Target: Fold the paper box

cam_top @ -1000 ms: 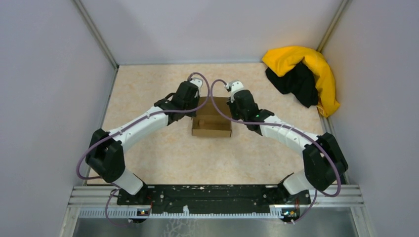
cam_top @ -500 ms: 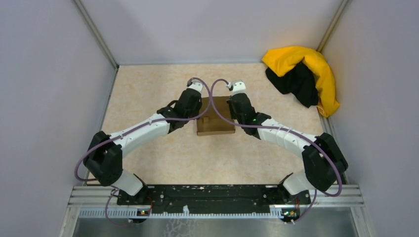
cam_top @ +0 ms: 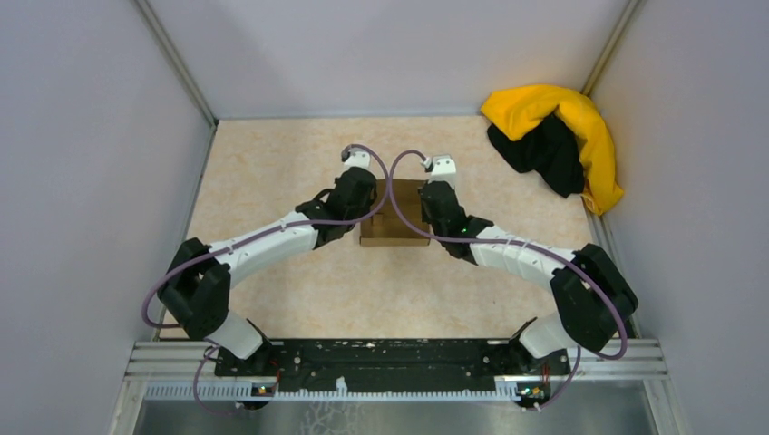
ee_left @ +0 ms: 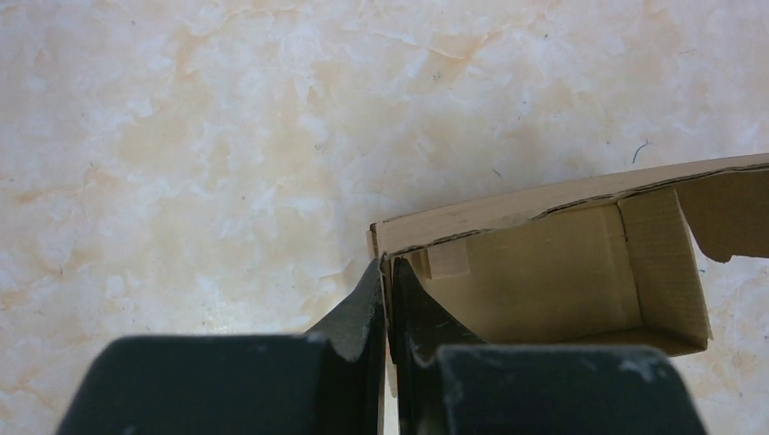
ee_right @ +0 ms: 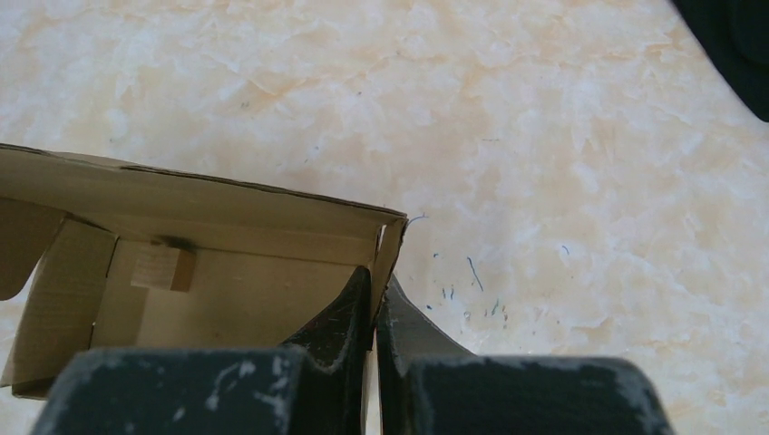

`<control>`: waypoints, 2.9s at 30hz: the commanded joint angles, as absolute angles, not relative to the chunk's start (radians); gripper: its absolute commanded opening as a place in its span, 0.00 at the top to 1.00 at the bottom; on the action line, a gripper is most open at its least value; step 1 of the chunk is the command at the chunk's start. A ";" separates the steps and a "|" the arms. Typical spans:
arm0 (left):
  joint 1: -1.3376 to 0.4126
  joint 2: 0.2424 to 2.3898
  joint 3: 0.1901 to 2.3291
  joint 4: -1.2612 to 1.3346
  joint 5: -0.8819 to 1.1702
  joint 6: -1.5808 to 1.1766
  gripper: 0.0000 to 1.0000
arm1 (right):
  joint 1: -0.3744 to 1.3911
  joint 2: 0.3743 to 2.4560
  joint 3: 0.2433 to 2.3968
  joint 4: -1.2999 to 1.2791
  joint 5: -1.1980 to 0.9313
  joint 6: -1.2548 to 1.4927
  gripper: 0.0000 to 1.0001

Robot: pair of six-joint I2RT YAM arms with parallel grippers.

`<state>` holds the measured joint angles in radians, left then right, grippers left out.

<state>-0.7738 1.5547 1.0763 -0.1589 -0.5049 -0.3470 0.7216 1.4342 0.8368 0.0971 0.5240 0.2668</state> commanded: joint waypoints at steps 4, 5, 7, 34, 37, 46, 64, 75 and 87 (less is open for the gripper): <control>-0.816 1.552 1.038 0.035 -0.501 -0.386 0.93 | 0.762 1.434 0.819 0.243 0.498 0.330 1.00; -0.816 1.548 1.030 0.044 -0.504 -0.385 0.93 | 0.762 1.436 0.819 0.246 0.500 0.332 1.00; -0.817 1.540 1.016 0.064 -0.508 -0.380 0.93 | 0.762 1.441 0.821 0.253 0.501 0.337 1.00; -0.825 1.494 0.789 0.378 -0.514 -0.347 0.93 | 0.770 1.479 0.745 0.375 0.541 0.372 1.00; -0.829 1.489 0.763 0.399 -0.518 -0.348 0.93 | 0.773 1.476 0.727 0.387 0.548 0.375 1.00; -0.849 1.463 0.667 0.458 -0.528 -0.360 0.93 | 0.781 1.466 0.663 0.417 0.563 0.393 1.00; -0.879 1.484 0.602 0.450 -0.522 -0.395 0.91 | 0.795 1.482 0.571 0.440 0.561 0.437 1.00; -0.881 1.485 0.541 0.413 -0.521 -0.446 0.88 | 0.795 1.473 0.549 0.404 0.530 0.461 0.93; -0.882 1.408 0.514 0.344 -0.493 -0.457 0.75 | 0.796 1.382 0.509 0.351 0.463 0.480 0.57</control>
<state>-0.8757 1.4620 0.5159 0.3763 -0.5083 -0.4538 0.7860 1.4376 0.5251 0.3943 0.5121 0.4675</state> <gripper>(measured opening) 0.238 0.365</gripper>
